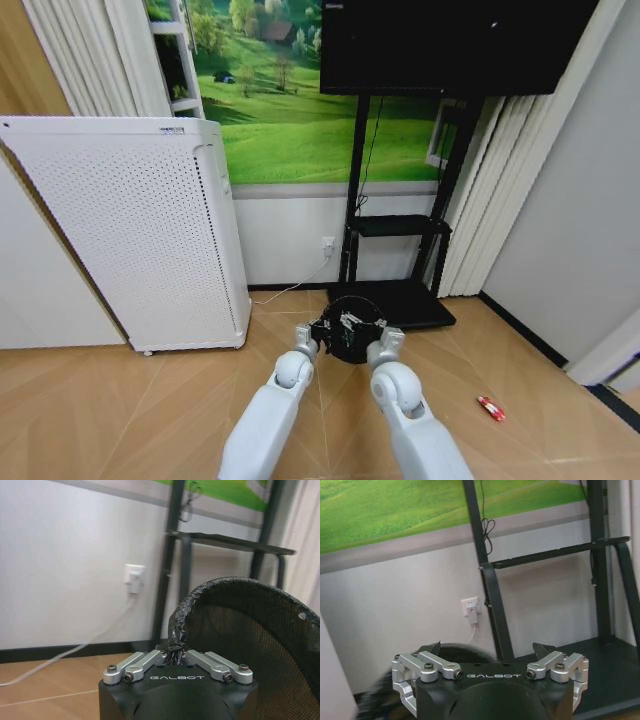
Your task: Pick up the trash bin and place the garbage on the floor into it.
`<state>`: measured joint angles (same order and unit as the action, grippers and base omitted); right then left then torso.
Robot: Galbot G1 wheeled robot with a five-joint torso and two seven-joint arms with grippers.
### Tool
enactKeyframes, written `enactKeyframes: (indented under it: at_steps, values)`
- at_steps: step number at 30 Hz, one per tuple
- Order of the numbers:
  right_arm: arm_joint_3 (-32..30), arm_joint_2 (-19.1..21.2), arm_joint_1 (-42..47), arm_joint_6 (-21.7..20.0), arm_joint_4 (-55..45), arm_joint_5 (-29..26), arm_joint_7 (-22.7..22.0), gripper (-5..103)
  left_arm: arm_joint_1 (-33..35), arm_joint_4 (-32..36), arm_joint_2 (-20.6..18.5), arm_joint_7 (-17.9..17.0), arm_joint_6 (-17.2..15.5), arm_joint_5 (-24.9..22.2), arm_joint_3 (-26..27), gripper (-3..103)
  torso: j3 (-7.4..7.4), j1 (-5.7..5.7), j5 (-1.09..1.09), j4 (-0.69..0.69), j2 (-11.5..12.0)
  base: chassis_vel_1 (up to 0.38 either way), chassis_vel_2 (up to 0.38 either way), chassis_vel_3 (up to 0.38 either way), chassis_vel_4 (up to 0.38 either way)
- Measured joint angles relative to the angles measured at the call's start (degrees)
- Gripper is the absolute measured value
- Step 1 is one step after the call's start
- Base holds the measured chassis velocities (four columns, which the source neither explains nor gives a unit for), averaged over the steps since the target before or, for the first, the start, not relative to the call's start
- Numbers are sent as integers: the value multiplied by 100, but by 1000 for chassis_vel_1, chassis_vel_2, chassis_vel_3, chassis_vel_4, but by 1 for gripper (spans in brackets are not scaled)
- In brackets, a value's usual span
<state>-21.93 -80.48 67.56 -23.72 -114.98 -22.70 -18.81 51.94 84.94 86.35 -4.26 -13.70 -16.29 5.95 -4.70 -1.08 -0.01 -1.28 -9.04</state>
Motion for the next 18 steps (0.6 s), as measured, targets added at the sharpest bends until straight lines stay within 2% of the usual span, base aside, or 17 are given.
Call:
enactKeyframes:
  at_steps: [2,7,11,18]
  values:
    - [-73,85,182,-104,-48,-265,-26,100,256,267,-226,70,8,240,405,4,0,0,0,3,0,0,0,0,0]
    - [-114,126,365,-253,42,-472,151,100,520,651,-456,118,-3,217,816,4,0,0,0,2,0,0,0,0,0]
    - [-83,97,367,-249,199,-494,374,100,641,871,-582,129,-33,110,998,4,0,0,1,1,0,0,0,0,0]
    - [12,80,303,-261,251,-495,417,100,691,959,-583,132,-46,54,1061,4,0,0,0,2,0,-43,-23,45,28]
